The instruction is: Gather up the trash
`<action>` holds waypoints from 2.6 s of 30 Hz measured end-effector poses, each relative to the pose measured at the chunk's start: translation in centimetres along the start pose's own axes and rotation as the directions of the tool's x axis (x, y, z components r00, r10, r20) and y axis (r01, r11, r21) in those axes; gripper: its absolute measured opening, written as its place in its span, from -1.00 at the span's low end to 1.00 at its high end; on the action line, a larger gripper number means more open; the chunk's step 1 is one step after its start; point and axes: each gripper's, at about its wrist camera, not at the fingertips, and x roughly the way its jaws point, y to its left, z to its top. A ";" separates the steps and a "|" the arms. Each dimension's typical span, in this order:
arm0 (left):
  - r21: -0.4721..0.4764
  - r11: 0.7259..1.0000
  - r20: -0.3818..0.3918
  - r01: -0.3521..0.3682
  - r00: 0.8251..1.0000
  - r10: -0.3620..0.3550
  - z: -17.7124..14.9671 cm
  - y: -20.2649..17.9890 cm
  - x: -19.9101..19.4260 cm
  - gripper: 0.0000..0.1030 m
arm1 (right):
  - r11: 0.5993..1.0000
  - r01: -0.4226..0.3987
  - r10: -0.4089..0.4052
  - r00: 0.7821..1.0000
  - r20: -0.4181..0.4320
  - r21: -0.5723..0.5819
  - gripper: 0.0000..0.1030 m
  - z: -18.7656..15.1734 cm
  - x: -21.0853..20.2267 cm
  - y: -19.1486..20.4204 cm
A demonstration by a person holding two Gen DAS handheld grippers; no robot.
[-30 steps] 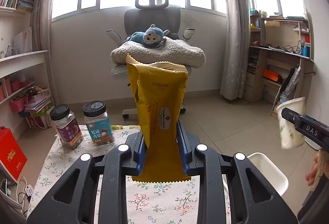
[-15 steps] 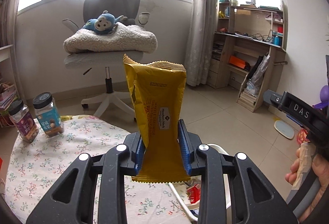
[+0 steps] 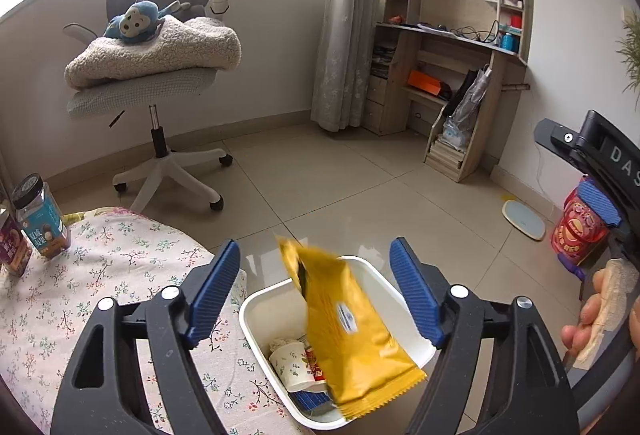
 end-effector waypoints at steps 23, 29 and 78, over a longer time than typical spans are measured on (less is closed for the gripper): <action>-0.131 0.916 0.257 -0.378 0.880 0.400 -0.3 13.4 -12.7 0.87 | 0.976 -0.006 0.002 1.000 -0.020 -0.216 0.86 -4.6 -6.1 15.2; -0.196 0.895 0.156 -0.400 0.889 0.431 -1.4 18.4 -12.5 0.87 | 0.961 -0.086 0.081 0.996 -0.031 -0.261 0.86 -6.9 -7.1 19.1; -0.277 0.850 0.091 -0.448 0.868 0.488 -2.6 22.8 -12.9 0.87 | 0.907 -0.192 0.178 0.981 -0.071 -0.374 0.86 -10.4 -6.6 24.1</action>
